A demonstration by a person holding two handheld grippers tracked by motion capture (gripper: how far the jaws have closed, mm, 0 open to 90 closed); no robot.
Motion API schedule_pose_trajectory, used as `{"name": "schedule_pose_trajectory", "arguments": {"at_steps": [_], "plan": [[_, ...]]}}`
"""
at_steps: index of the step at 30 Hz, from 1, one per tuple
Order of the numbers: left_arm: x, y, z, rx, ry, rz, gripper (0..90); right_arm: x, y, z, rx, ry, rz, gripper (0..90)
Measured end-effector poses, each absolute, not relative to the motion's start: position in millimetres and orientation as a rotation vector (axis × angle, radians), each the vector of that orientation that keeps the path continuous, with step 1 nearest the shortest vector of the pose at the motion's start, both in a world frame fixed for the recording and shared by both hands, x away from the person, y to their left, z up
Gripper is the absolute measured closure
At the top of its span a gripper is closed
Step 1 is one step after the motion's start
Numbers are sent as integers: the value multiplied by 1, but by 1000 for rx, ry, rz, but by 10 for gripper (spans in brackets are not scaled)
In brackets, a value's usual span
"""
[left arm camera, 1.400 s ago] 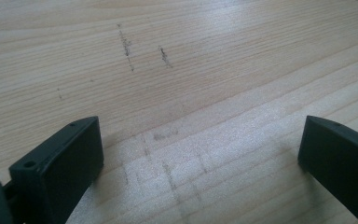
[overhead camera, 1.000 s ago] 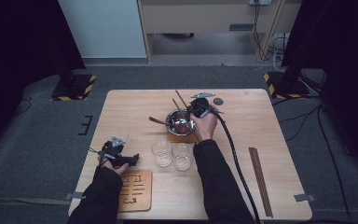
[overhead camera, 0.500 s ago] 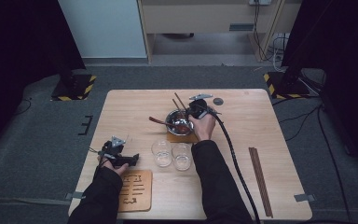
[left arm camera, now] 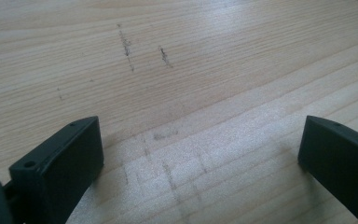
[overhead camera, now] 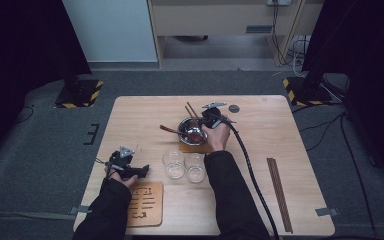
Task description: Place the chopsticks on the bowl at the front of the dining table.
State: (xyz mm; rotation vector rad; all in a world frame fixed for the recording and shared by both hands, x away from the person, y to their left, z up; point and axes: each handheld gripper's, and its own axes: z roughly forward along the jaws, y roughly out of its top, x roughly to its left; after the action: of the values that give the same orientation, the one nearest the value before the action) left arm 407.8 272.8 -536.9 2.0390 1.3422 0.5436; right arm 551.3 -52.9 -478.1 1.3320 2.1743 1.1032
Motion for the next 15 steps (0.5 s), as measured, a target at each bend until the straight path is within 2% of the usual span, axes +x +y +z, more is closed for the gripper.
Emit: {"name": "schedule_pose_trajectory", "arguments": {"at_steps": [15], "plan": [[408, 273, -537, 2039, 1342, 544, 0, 553, -52, -483, 1345, 2195, 1076, 847]]}}
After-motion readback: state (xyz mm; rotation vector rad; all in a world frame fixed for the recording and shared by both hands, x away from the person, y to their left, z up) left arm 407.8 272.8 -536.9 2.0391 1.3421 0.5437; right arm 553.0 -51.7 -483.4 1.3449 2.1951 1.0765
